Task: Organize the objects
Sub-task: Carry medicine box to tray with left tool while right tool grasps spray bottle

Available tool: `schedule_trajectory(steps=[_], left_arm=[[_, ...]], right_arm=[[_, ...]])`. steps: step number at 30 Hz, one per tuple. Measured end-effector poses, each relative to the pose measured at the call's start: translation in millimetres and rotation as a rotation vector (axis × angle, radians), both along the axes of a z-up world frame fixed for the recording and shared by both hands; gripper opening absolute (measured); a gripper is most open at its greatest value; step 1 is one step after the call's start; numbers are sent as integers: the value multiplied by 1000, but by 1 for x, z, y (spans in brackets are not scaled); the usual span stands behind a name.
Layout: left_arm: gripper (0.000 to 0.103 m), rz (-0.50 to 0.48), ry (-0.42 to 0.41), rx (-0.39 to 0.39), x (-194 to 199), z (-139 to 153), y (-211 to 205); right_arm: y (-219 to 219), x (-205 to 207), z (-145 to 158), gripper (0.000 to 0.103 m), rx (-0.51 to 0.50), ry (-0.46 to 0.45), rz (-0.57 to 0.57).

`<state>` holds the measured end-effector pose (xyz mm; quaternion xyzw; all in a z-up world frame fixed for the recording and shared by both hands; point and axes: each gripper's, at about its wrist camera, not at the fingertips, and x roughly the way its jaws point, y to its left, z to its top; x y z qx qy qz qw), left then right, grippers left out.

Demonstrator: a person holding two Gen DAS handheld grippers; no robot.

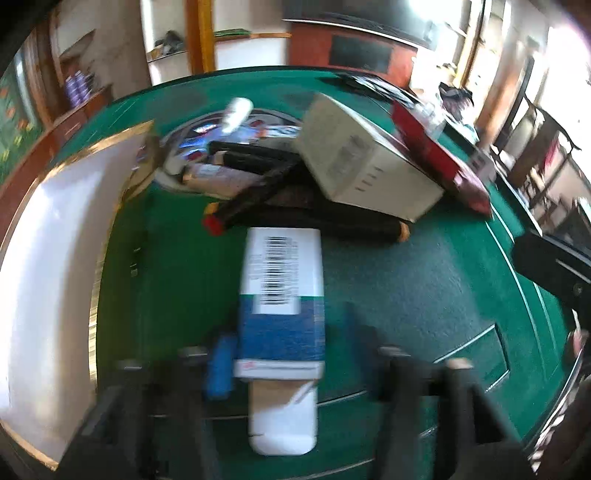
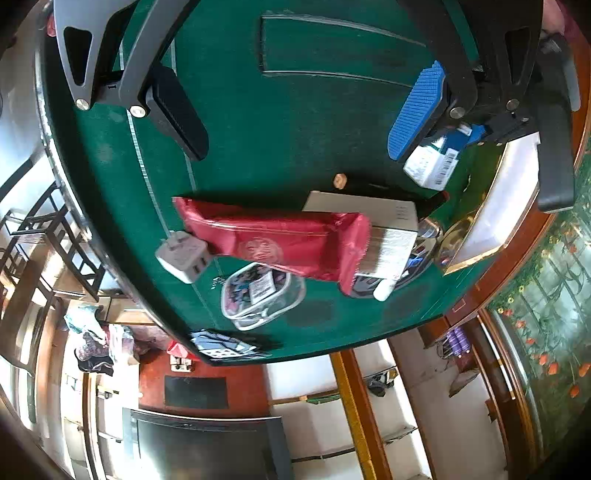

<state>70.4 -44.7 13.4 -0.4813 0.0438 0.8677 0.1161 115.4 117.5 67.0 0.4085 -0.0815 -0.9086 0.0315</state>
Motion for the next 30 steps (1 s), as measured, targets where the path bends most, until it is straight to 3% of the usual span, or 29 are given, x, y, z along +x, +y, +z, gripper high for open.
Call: schedule_trajectory(steps=[2,3,4,11,15,20,22,25,30], left_arm=[[68,-17,17,-43,6,-2,9],[43,-23,19,-27,8,0,9],[33,-23,28,-8,10,3,5],[33,-3,26,257,41,34,-50],[33,11,114,355,62,72,-89],[33,86,198,360,64,101,-141],[33,125,218,342,61,103,-159],[33,169,212,346,57,98,-182],[33,231,196,324,48,86,-213]], right_arm=[[-8,1,2,100,10,3,20],[-11,1,4,100,18,6,28],[-13,2,6,100,28,9,37],[-28,-9,15,100,38,-8,104],[-56,-30,29,100,26,-2,165],[-103,-103,55,100,-88,-36,227],[-119,-134,57,100,-87,-53,219],[-146,-193,45,100,-8,-104,179],[-165,-276,-5,99,144,-258,66]])
